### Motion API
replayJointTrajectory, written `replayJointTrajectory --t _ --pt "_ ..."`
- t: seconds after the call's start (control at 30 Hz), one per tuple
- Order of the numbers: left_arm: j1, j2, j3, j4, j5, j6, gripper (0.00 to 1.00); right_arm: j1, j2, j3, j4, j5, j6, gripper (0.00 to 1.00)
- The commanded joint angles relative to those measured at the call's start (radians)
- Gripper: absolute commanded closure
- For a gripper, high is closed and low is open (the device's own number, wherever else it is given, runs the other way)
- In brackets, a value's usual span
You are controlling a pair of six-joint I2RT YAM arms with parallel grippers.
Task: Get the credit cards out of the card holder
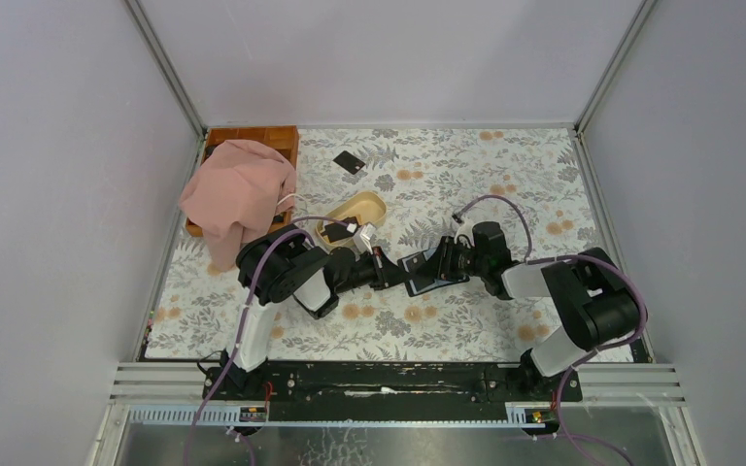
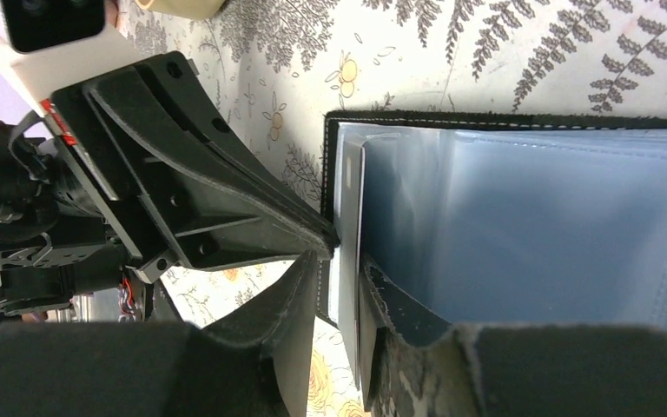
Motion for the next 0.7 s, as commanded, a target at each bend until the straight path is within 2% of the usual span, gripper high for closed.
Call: replayJointTrajectory --t 0.0,0.2,0.43,0.67 --pt "0.007 0.055 -0.008 -0.029 -0.011 0.02 1.0 0.012 0.036 -0.003 0.044 -0.058 -0.008 0.7" --pt "0.008 0.062 -0.01 -0.023 -0.007 0.019 1.0 0.011 0.039 -0.005 0.069 -0.071 0.005 0.69" --pt "0.023 0.086 -0.042 0.016 -0.013 -0.001 1.0 0.0 -0.079 0.012 -0.081 0.003 -0.065 0.69" --pt "0.043 0.094 -0.06 0.048 0.002 -0.01 1.0 -0.058 -0.115 -0.002 -0.095 -0.014 -0.063 0.7"
